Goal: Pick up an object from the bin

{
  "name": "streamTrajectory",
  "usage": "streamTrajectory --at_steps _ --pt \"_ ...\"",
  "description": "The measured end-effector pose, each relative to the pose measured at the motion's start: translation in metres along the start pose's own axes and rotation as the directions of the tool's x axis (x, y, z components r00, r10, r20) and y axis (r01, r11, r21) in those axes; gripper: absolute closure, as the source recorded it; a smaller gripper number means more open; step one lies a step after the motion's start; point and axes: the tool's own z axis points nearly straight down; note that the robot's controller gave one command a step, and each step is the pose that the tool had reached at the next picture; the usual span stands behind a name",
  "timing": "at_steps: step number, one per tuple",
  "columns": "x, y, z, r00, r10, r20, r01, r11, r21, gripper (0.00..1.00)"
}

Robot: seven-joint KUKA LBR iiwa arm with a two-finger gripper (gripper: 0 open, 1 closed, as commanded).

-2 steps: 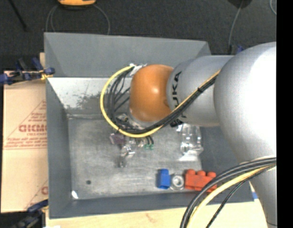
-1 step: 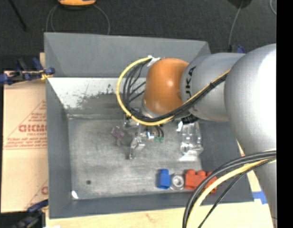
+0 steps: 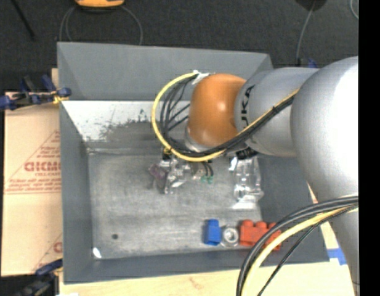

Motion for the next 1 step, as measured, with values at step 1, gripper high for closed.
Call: streamTrajectory --at_steps 1 --pt "-0.0042 0.0154 -0.1923 0.998 0.062 -0.003 -0.062 0.998 0.002 1.0"
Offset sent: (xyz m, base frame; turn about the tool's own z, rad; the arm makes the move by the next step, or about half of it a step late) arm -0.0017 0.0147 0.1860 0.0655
